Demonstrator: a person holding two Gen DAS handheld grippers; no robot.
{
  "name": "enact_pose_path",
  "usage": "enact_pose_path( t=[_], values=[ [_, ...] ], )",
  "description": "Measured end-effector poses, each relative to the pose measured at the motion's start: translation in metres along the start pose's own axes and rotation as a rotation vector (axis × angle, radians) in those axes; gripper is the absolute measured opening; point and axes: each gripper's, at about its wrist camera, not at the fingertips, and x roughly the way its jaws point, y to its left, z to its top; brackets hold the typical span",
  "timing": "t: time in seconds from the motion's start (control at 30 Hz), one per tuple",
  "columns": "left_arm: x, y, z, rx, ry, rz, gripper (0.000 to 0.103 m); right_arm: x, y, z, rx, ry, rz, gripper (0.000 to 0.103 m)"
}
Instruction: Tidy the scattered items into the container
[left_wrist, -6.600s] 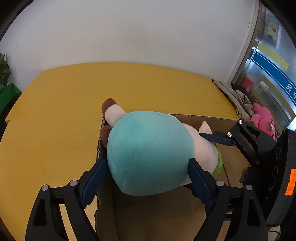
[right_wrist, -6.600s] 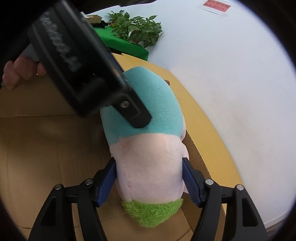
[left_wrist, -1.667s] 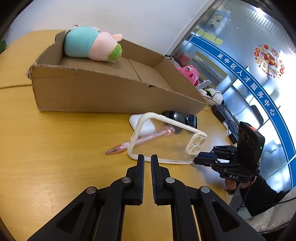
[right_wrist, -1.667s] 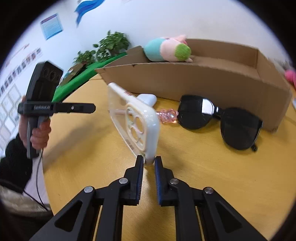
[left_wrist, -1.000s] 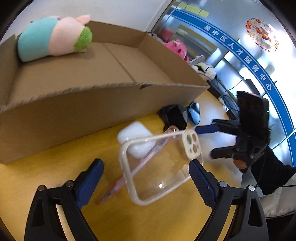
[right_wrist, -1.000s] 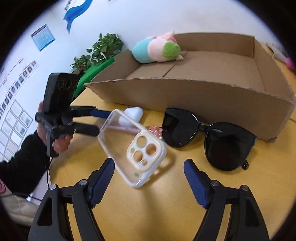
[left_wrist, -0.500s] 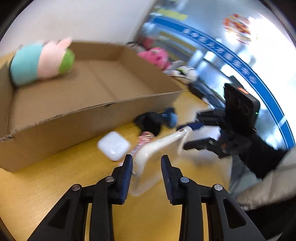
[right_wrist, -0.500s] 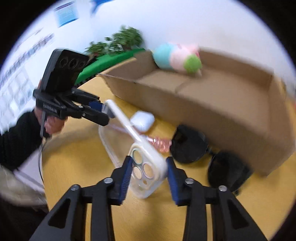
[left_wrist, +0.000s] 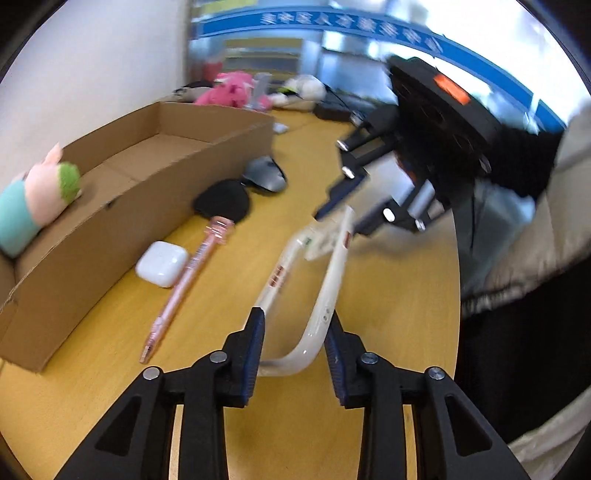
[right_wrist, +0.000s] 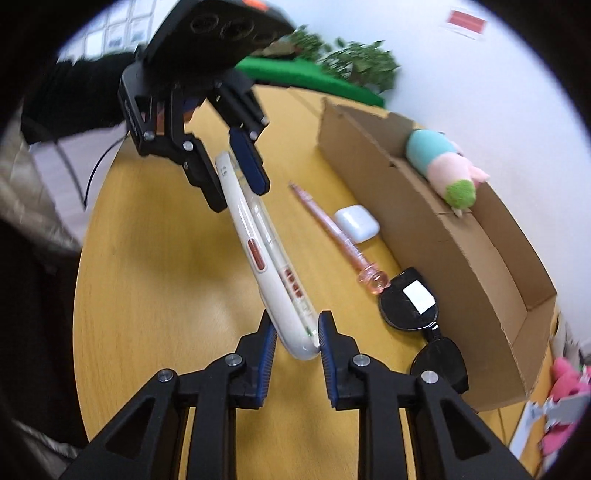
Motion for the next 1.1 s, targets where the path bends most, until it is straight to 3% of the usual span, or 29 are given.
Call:
enact_pose_path(
  t=[0.1,0.3,0.37,0.4,0.5,0.6,0.67,0.7,0.73,0.8,0.93,1.03,1.1],
  values=[
    [0.007,-0.013,-0.008,0.055,0.044,0.011,0.029,0.000,0.009,0.002,-0.040,0.019,0.015,0.030],
    [0.007,-0.022,-0.010,0.099,0.058,0.041,0.029,0.002,0.031,0.010,-0.154,0.043,0.059,0.030],
    [0.007,-0.027,-0.011,0.129,0.073,0.049,0.030,0.005,0.034,0.011,-0.186,0.081,0.087,0.021],
    [0.008,-0.029,-0.011,0.134,0.080,0.044,0.033,0.006,0.035,0.012,-0.193,0.097,0.094,0.014],
    [0.003,-0.028,-0.011,0.107,0.076,-0.010,0.037,0.006,0.038,0.012,-0.214,0.125,0.118,0.014],
    [-0.006,-0.031,-0.011,0.088,0.036,-0.038,0.060,0.013,0.048,0.008,-0.245,0.173,0.120,0.018],
    [-0.005,-0.032,-0.010,0.074,0.037,-0.056,0.060,0.014,0.053,0.004,-0.249,0.186,0.132,0.019],
    [-0.001,-0.032,-0.011,0.070,0.057,-0.057,0.056,0.012,0.052,0.004,-0.221,0.193,0.160,0.018],
    [0.004,-0.033,-0.013,0.072,0.082,-0.052,0.038,0.011,0.051,0.004,-0.203,0.197,0.175,0.019],
    [0.014,-0.035,-0.018,0.078,0.135,-0.054,0.022,0.008,0.051,0.003,-0.199,0.199,0.184,0.023],
    [0.019,-0.038,-0.020,0.079,0.155,-0.068,0.012,0.001,0.048,0.001,-0.178,0.203,0.209,0.026],
    [0.019,-0.038,-0.018,0.079,0.158,-0.059,0.009,0.004,0.048,0.001,-0.180,0.224,0.220,0.009],
    [0.018,-0.038,-0.018,0.077,0.163,-0.049,0.009,0.003,0.048,0.002,-0.179,0.225,0.224,0.008]
  ],
)
